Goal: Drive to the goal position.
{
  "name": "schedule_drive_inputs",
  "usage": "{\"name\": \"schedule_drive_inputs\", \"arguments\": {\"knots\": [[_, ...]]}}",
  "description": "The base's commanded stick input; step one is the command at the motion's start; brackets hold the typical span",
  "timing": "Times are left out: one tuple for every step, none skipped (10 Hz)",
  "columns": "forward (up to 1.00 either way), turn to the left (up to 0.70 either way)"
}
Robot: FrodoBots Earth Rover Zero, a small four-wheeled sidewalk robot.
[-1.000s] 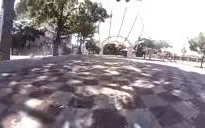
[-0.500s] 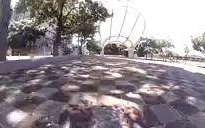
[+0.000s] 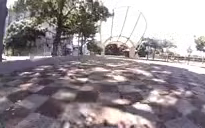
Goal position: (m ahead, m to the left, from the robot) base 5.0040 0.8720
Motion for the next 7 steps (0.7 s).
{"name": "schedule_drive_inputs", "arguments": {"knots": [[0.70,0.00],[0.70,0.00],[0.70,0.00],[0.70,0.00],[0.70,0.00],[0.70,0.00],[0.70,0.00]]}}
